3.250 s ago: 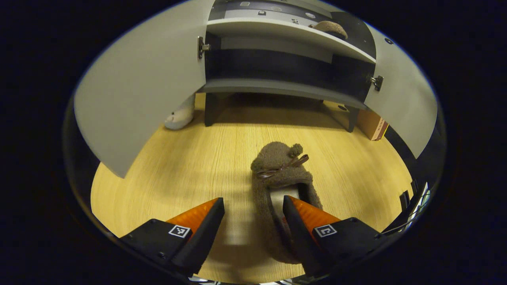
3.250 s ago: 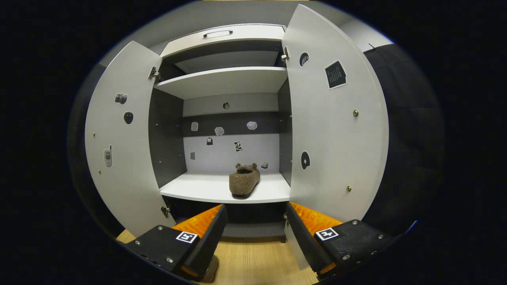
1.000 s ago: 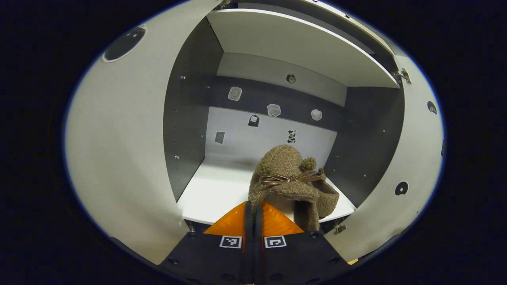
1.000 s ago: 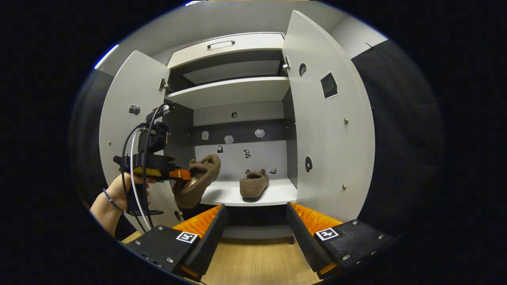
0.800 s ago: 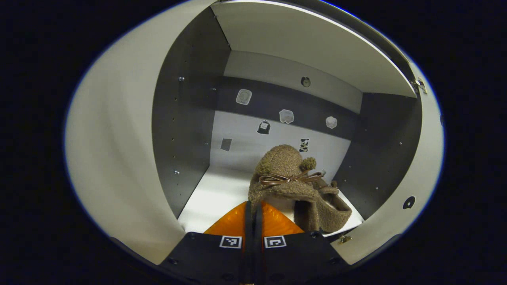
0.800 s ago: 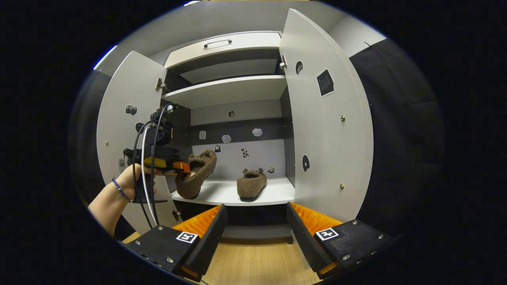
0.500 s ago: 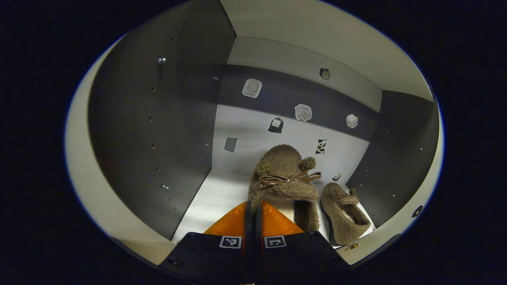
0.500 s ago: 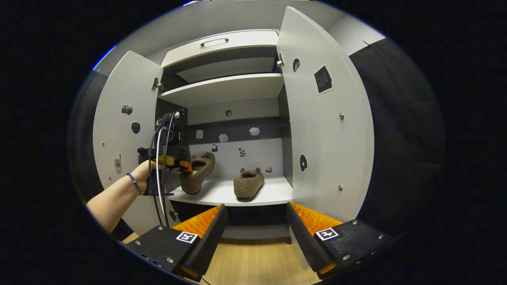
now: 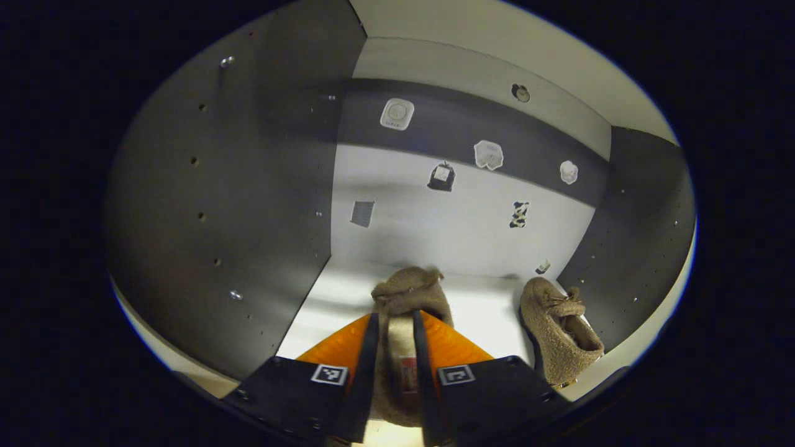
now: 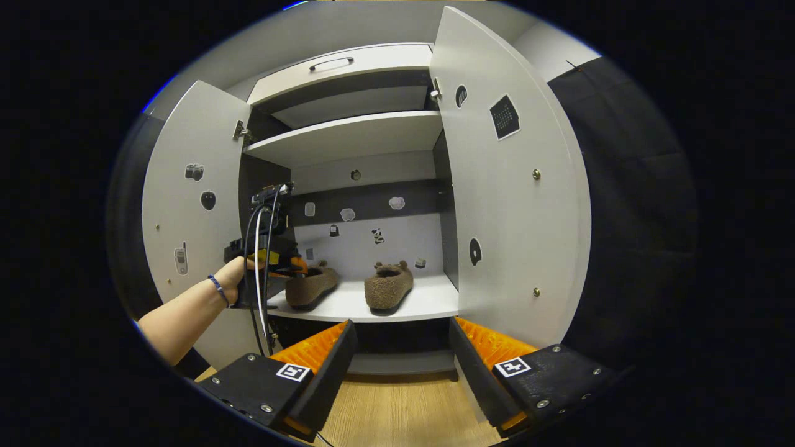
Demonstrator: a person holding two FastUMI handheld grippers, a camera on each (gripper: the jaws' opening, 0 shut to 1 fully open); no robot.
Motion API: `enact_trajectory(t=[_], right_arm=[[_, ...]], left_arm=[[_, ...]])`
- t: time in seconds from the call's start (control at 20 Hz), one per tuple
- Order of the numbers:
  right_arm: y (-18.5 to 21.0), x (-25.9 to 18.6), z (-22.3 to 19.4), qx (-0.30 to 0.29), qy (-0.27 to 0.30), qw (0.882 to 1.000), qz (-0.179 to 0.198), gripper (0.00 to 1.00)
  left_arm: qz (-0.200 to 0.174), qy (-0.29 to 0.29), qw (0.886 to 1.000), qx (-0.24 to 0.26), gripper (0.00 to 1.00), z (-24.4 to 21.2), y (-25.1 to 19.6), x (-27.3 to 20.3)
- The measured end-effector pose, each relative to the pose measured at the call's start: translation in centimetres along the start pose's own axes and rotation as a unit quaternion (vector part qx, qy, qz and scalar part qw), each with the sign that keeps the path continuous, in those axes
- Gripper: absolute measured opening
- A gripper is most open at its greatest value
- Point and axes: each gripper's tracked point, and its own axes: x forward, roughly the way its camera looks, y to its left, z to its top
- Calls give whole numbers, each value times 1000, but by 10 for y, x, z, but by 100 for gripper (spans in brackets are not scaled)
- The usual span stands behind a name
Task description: Grab one shoe with the right hand and put it into the shoe cabinet, grab the other shoe with the left hand and put it into the shoe cabinet; then close the right door with the right hand and the left door with the left hand.
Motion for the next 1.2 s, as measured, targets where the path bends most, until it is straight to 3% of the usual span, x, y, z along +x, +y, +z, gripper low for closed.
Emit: enact_trajectory(t=[0.05, 0.3, 0.5, 0.6, 0.65, 0.7, 0.8, 0.85, 0.95, 1.2], right_arm=[[1, 0, 0, 1, 0, 1000, 1, 92], [6, -7, 2, 5, -3, 1000, 6, 92], [7, -17, 2, 0, -4, 1000, 12, 92], [6, -24, 3, -1, -6, 1000, 13, 92], [4, -28, 3, -1, -7, 1000, 13, 92], [2, -32, 3, -1, -7, 1000, 14, 93], [-2, -41, 2, 0, -9, 1000, 16, 92], [-5, -48, 3, 4, -13, 1000, 17, 93], [-12, -62, 8, 9, -25, 999, 19, 93], [-64, -87, 7, -9, -38, 999, -27, 93]], left_arm=[[-7, -10, 1000, 5, 63, 7, -3, -7], [-40, -61, 997, 5, 59, 36, -23, -61], [-52, -95, 994, 2, 86, 47, -29, -107], [-50, -106, 993, 4, 88, 44, -28, -129], [-50, -111, 993, 8, 99, 42, -29, -138], [-52, -117, 992, 12, 95, 37, -29, -154], [-50, -126, 991, 18, 94, 29, -28, -178], [-45, -137, 989, 21, 99, 25, -26, -190], [-32, -158, 986, 26, 97, 18, -24, -213], [-14, -207, 978, 26, 96, 7, -13, -264]])
